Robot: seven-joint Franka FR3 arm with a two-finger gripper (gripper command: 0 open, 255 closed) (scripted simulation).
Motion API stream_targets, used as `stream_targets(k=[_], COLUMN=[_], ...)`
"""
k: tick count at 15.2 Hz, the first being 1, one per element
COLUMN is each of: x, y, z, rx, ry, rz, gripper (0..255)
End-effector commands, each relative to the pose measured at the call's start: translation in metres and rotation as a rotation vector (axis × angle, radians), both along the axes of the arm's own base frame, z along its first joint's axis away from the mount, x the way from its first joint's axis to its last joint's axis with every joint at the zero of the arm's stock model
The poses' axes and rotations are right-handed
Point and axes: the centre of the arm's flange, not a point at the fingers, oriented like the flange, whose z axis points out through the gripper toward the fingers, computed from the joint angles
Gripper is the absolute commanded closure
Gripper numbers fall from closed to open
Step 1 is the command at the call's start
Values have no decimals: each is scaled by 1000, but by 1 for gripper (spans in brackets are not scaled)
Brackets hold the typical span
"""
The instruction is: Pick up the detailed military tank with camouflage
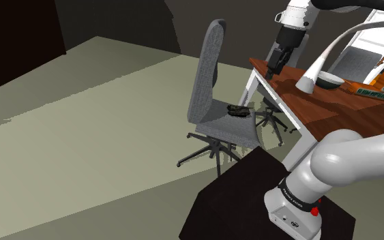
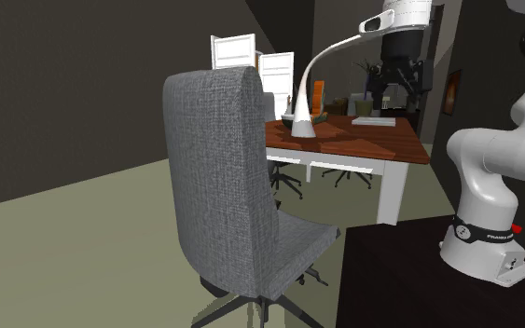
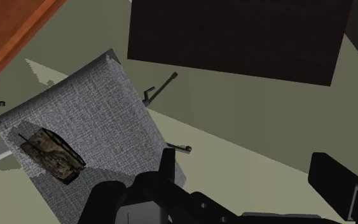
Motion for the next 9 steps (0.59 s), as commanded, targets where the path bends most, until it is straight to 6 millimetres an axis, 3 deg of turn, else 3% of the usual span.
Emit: stream_targets(k=[1, 9], x=[0, 32], y=[0, -71], z=[0, -68], rx=[0, -30], ry=[0, 42], rz=[0, 147], gripper=[0, 0])
